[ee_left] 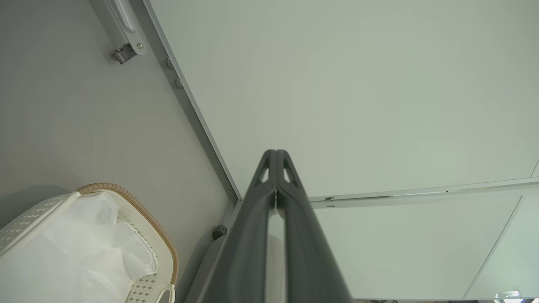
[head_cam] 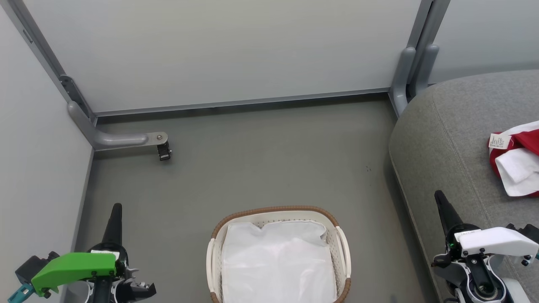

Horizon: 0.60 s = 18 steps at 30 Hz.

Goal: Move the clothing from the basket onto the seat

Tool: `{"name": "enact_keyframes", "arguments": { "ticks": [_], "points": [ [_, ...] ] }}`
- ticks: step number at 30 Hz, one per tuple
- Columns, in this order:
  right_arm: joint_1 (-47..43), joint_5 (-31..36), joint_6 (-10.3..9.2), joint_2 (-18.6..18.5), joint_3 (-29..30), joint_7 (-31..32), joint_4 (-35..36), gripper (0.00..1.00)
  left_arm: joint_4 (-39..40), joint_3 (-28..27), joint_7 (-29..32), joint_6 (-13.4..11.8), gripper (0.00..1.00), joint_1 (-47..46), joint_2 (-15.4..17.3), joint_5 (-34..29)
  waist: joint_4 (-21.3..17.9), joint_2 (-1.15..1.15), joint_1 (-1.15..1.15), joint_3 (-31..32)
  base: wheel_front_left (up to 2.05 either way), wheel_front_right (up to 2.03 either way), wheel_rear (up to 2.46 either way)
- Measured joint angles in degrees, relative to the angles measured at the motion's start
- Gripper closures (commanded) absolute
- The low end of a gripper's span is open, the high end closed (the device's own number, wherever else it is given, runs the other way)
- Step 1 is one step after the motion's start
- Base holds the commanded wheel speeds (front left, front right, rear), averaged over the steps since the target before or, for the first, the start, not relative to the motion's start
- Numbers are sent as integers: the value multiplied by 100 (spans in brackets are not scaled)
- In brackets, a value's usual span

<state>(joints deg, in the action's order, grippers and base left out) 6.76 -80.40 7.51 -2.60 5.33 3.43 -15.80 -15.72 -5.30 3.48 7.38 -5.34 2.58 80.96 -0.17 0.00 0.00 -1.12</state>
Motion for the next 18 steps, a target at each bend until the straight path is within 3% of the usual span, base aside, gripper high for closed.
{"name": "enact_keyframes", "arguments": {
  "ticks": [18],
  "points": [
    [-19, -766, 0, -5, 77, 209, 109, 100, 97, -69, 200, 0, 100, -17, 7, 730, 10, 0, 0, 59, 0, 0, 0]
  ]
}}
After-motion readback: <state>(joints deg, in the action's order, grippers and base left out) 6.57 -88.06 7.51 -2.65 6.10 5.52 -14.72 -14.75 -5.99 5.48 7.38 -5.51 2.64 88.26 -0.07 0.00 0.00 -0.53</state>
